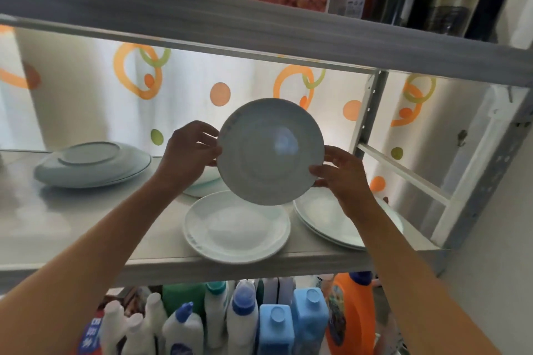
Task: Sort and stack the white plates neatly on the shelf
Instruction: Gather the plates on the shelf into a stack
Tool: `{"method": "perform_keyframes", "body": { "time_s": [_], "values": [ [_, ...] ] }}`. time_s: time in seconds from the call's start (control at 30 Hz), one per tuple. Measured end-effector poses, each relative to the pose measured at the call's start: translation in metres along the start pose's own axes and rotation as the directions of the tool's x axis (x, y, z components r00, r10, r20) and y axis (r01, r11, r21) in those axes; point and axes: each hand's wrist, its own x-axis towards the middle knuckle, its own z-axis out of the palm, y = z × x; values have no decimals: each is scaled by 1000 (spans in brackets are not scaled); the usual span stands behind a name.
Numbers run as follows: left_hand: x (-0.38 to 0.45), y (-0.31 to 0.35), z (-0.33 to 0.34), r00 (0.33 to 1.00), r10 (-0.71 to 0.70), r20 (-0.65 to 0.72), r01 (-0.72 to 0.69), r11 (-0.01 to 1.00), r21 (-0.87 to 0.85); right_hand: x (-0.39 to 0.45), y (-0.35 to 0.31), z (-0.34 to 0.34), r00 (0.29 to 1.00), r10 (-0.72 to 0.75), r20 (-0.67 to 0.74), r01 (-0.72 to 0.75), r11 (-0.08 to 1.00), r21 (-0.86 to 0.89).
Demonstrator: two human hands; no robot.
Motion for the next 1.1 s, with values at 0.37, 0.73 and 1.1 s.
{"method": "perform_keyframes", "body": {
  "time_s": [0.37, 0.73, 1.1],
  "values": [
    [-37, -28, -27, 853, 515, -88, -454, 813, 365, -8, 2, 40, 953, -302, -17, 283, 912, -298],
    [-42, -38, -23, 768, 633, -99, -548, 729, 410, -19, 18, 34, 848, -529, -14, 451, 736, -505],
    [-31, -20, -32, 988, -148, -33, 145, 987, -64, -17, 14, 32, 990, -138, -39, 115, 927, -357]
  ]
}}
